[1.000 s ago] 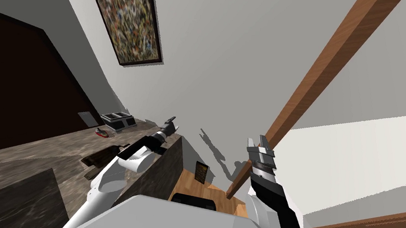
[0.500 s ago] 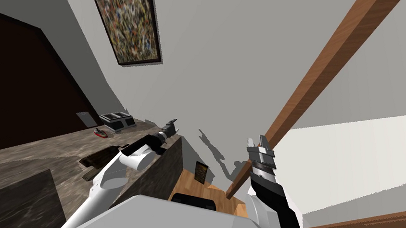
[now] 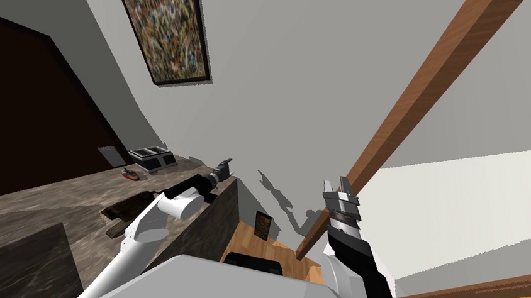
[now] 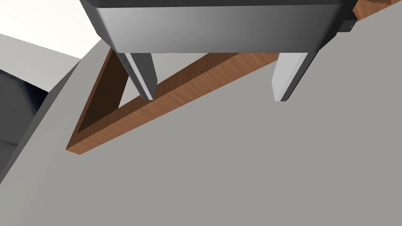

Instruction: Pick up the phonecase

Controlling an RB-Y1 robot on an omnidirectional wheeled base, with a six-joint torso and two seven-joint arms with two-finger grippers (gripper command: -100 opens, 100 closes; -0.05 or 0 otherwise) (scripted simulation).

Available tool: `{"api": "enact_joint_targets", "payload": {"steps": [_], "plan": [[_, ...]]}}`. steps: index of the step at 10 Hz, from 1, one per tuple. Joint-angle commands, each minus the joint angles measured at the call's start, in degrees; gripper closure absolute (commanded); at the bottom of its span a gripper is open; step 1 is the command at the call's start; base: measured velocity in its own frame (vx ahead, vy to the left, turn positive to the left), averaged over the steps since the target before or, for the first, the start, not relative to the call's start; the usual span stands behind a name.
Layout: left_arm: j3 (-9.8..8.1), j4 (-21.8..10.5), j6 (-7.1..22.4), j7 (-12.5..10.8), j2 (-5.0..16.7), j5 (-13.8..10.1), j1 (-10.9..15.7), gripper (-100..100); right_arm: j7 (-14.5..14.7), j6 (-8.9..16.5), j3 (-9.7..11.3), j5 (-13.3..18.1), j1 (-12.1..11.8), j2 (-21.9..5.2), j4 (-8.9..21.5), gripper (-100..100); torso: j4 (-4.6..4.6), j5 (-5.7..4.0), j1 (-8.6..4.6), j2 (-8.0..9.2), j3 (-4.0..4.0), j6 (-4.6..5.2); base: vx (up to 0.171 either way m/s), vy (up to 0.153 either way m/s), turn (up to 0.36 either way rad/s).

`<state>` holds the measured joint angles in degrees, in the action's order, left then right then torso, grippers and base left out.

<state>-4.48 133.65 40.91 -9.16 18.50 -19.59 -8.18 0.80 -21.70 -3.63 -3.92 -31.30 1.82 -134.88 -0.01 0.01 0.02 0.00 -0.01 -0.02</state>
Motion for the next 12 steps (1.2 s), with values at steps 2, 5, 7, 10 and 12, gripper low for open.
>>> {"api": "enact_joint_targets", "payload": {"steps": [2, 5, 7, 10, 12], "plan": [[-0.59, -0.5, 4.3, 0.1, 0.7, -1.0, 0.9, -100, 0.0, 0.0, 0.0, 0.0, 0.0, 0.0, 0.0, 0, 0.0, 0.0, 0.01, -0.01, 0.0, 0.01, 0.006, 0.006, -0.011], [-1.06, -1.3, 8.9, 0.4, 1.4, -1.8, 1.6, -100, 0.0, 0.0, 0.0, 0.0, 0.0, 0.0, 0.0, 0, 0.0, 0.0, 0.02, -0.02, -0.01, 0.01, 0.005, 0.005, -0.009], [-1.56, -2.1, 11.9, 0.7, 2.0, -2.7, 2.2, -100, 0.0, 0.0, 0.0, 0.0, 0.0, 0.0, 0.0, 0, 0.0, 0.0, 0.01, -0.01, 0.0, 0.0, 0.004, 0.004, -0.01], [-2.08, -2.9, 16.4, 1.0, 2.7, -3.5, 2.9, -100, 0.0, 0.0, 0.0, 0.0, 0.0, 0.0, 0.0, 0, 0.0, 0.0, 0.01, -0.01, -0.01, 0.0, 0.008, 0.009, -0.009], [-2.08, -2.9, 19.2, 1.0, 2.7, -3.5, 2.9, -100, 0.0, 0.0, 0.0, 0.0, 0.0, 0.0, 0.0, 0, -0.01, 0.01, 0.04, -0.02, -0.01, 0.0, 0.007, 0.01, -0.005]]}}
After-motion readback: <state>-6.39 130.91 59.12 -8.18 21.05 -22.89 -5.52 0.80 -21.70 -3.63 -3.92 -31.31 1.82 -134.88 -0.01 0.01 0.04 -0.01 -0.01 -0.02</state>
